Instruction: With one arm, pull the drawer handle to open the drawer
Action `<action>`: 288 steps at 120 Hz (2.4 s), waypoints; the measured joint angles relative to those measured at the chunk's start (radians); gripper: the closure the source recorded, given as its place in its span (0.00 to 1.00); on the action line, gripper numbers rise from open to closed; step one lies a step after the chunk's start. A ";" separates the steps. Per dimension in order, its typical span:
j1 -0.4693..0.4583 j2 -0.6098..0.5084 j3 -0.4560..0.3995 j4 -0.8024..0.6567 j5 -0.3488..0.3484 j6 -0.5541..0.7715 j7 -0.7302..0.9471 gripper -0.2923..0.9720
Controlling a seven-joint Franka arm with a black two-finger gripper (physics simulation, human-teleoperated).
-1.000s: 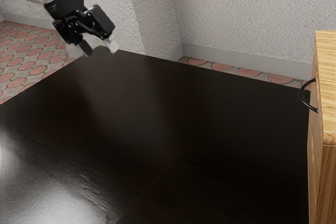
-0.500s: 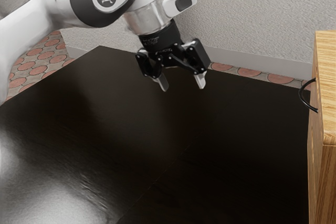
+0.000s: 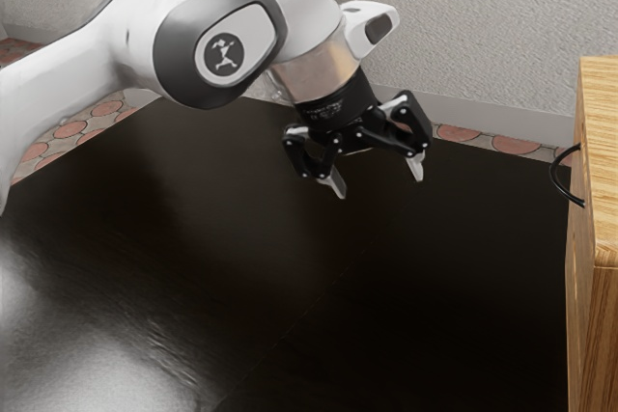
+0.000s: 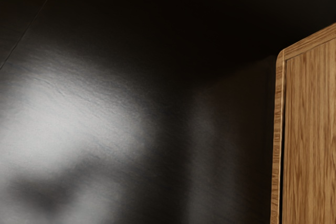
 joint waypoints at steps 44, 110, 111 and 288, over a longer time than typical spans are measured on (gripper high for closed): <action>0.006 -0.007 -0.022 0.008 -0.104 0.024 -0.172 0.23; 0.016 0.048 -0.099 0.080 -0.131 -0.011 -0.295 0.23; 0.016 0.048 -0.098 0.080 -0.133 -0.011 -0.296 0.23; 0.023 0.100 -0.149 0.077 -0.294 0.103 -0.163 0.23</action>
